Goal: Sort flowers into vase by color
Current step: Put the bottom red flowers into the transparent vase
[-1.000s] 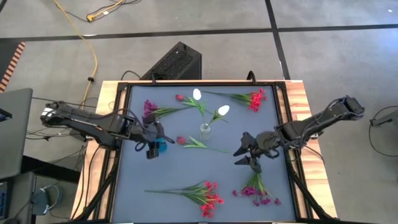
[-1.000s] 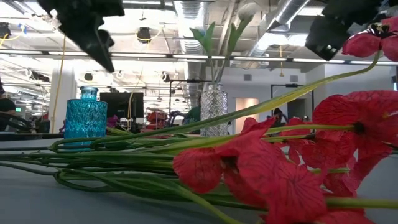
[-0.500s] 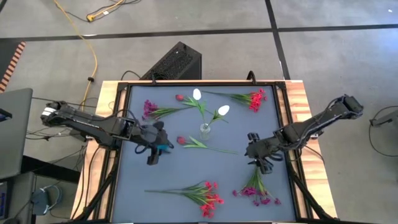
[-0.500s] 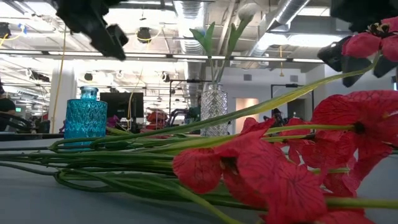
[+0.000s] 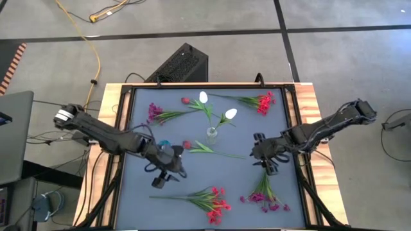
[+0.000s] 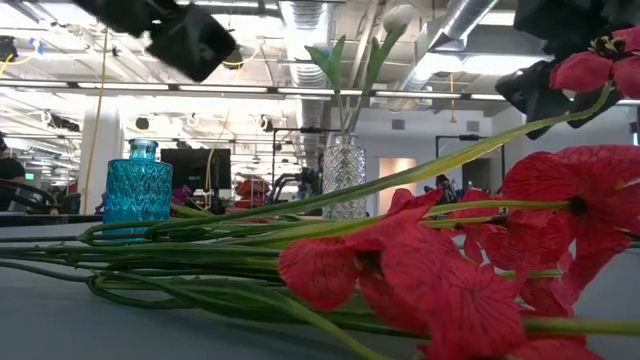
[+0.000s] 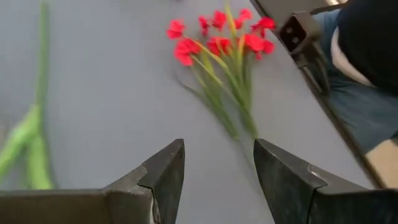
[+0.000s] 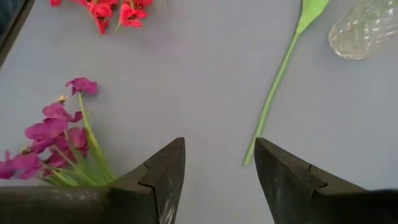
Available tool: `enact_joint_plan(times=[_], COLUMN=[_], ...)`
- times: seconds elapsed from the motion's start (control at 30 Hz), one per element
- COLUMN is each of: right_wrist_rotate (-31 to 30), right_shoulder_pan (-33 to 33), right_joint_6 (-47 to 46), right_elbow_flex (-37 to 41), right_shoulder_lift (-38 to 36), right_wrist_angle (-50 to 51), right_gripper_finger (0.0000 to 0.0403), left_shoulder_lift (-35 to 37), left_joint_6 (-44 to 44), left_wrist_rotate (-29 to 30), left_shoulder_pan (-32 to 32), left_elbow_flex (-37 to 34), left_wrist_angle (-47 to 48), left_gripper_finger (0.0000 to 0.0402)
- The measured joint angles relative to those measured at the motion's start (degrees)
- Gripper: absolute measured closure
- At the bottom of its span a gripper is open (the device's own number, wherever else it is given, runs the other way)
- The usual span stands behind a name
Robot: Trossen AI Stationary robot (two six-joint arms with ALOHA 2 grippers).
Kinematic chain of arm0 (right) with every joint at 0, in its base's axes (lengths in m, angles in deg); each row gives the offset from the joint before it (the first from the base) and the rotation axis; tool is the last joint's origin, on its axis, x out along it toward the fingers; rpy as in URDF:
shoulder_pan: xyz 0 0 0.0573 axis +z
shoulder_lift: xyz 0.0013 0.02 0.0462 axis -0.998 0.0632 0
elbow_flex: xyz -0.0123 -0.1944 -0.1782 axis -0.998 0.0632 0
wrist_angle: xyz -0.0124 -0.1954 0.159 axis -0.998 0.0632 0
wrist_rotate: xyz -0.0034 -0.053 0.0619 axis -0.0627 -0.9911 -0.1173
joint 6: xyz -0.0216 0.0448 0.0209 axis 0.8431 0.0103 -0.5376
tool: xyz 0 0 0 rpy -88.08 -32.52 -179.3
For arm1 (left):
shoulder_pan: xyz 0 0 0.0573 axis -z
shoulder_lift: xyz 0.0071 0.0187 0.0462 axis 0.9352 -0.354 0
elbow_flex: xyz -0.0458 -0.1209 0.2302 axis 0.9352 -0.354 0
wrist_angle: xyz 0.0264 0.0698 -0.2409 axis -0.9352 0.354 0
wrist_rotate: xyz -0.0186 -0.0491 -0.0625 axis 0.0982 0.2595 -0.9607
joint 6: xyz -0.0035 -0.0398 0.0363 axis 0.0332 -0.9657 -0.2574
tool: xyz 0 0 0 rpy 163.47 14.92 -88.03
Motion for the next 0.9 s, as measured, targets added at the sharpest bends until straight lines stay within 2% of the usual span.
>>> enact_joint_plan(times=[0.2,0.43,0.57,0.7,0.8,0.9], right_wrist_rotate=[0.0,0.0,0.0,0.0,0.4,-0.3], right_shoulder_pan=[-2.0,-2.2,-2.3,-2.1,0.2,2.5], right_joint_6=[0.4,0.4,-2.6,-7.5,-10.0,-15.5], right_elbow_flex=[0.0,0.0,0.0,0.0,0.0,0.0], right_shoulder_lift=[0.0,0.0,0.0,0.9,2.1,3.4], right_wrist_angle=[-3.1,-10.3,-16.3,-20.5,-20.2,-23.7], right_gripper_finger=[0.0184,0.0184,0.0184,0.0184,0.0185,0.0184], left_shoulder_lift=[0.7,0.6,0.6,0.6,0.2,0.2], left_joint_6=[5.3,-5.3,-8.2,-7.1,-7.9,-15.5], left_wrist_rotate=[-1.6,-4.7,-5.5,-5.0,0.2,3.5], left_shoulder_pan=[-6.9,-11.2,-9.4,-3.5,2.0,6.0], left_elbow_flex=[4.6,5.4,5.4,3.0,1.0,0.7], left_wrist_angle=[1.8,0.4,-0.2,-0.9,-0.4,-2.0], left_gripper_finger=[0.0221,0.0221,0.0221,0.0221,0.0221,0.0221])
